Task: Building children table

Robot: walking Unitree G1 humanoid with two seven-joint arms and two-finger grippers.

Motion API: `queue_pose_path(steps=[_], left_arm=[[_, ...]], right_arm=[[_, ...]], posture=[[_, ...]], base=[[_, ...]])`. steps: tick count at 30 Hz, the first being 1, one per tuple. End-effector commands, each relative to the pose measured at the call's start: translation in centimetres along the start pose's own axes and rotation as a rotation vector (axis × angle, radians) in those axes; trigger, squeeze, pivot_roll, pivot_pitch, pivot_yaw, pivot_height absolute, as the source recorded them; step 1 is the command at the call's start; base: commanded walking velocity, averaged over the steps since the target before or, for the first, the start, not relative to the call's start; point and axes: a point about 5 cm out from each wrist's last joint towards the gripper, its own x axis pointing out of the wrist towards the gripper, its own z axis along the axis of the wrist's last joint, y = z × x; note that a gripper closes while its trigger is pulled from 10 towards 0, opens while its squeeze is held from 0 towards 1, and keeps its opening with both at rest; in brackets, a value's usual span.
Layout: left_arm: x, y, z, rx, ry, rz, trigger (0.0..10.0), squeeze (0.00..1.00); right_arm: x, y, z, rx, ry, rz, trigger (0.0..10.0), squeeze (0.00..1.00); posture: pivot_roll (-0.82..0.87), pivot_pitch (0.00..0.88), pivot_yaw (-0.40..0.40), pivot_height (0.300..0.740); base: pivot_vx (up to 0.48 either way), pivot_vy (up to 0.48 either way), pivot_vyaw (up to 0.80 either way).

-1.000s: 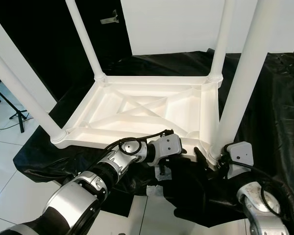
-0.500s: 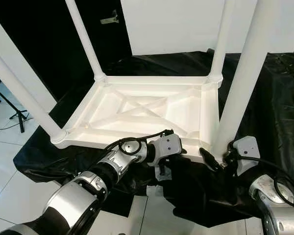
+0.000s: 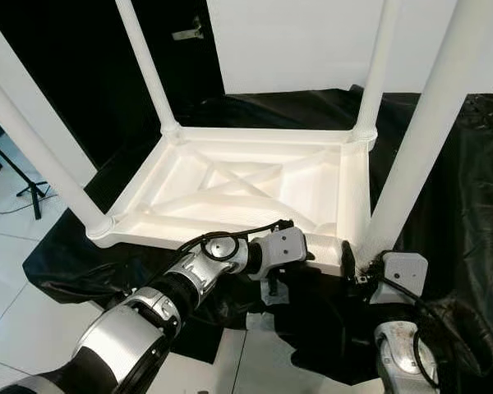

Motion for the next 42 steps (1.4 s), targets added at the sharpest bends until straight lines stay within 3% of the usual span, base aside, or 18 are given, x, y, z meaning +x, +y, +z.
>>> queue_pose_path(steps=[1,4,5,6,7,8,12,16,17,23,31,32,38,42], left_arm=[[0.4,-1.1,-2.0,-0.081,0.076,0.073,10.0,0.0],[0.4,-1.1,-2.0,-0.081,0.076,0.073,10.0,0.0],[0.3,-1.0,-2.0,-0.081,0.075,0.075,10.0,0.0],[0.3,-1.0,-2.0,-0.081,0.075,0.075,10.0,0.0],[0.3,-1.0,-2.0,-0.081,0.076,0.077,10.0,0.0],[0.3,-1.0,-2.0,-0.081,0.076,0.078,10.0,0.0],[0.3,-1.0,-2.0,-0.081,0.077,0.079,10.0,0.0],[0.3,-1.0,-2.0,-0.08,0.076,0.077,10.0,0.0],[0.3,-1.0,-2.0,-0.08,0.075,0.077,10.0,0.0],[0.4,-1.1,-2.0,-0.082,0.074,0.077,10.0,0.0],[0.3,-1.1,-2.0,-0.081,0.077,0.077,10.0,0.0],[0.3,-1.1,-2.0,-0.08,0.077,0.077,10.0,0.0],[0.3,-1.1,-2.1,-0.079,0.078,0.074,10.0,0.0],[0.3,-1.1,-2.1,-0.078,0.078,0.072,10.0,0.0]], right_arm=[[-0.9,0.7,-1.7,0.016,0.09,0.002,0.0,0.0],[-0.9,0.8,-1.7,0.014,0.094,-0.001,0.0,0.0],[-0.8,1.0,-1.8,0.005,0.104,0.021,4.0,0.0],[-0.8,1.0,-1.8,0.005,0.104,0.021,4.0,0.0],[-0.6,1.3,-1.8,-0.012,0.107,0.046,10.0,0.0],[-0.3,1.5,-1.7,-0.011,0.099,0.085,10.0,1.0],[-0.1,1.7,-1.5,-0.008,0.081,0.118,10.0,1.0],[0.8,1.4,-0.8,-0.027,0.06,0.246,10.0,1.0],[1.0,1.2,-0.6,-0.038,0.052,0.287,10.0,0.0],[1.4,0.5,0.0,-0.07,0.072,0.513,10.0,0.0],[1.4,-0.7,-0.6,-0.101,0.167,0.635,10.0,0.0],[1.3,-0.9,-0.8,-0.11,0.186,0.654,0.0,0.0],[0.8,-1.2,-1.3,-0.108,0.237,0.694,0.0,0.0],[0.4,-0.5,-1.6,-0.074,0.25,0.685,0.0,0.0]], posture=[[0.0,0.0,0.1,0.74],[0.0,0.0,0.1,0.74],[0.0,0.0,0.099,0.74],[0.0,0.0,0.099,0.74],[0.0,0.0,0.099,0.74],[0.0,0.0,0.1,0.74],[0.0,0.0,0.1,0.74],[0.0,0.0,0.101,0.74],[0.0,0.0,0.101,0.74],[0.0,0.0,0.101,0.74],[0.0,0.0,0.102,0.74],[0.0,0.0,0.103,0.74],[-0.01,0.0,0.108,0.74],[-0.01,0.0,0.108,0.74]], base=[[0.0,0.0,0.0],[0.0,0.0,0.0],[0.0,0.0,0.0],[0.0,0.0,0.0],[0.0,0.0,0.0],[0.0,0.0,0.0],[0.0,0.0,0.0],[0.0,0.0,0.0],[0.0,0.0,0.0],[0.0,0.0,0.0],[0.0,0.0,0.0],[0.0,0.0,0.0],[0.0,0.0,0.0],[0.0,0.0,0.0]])
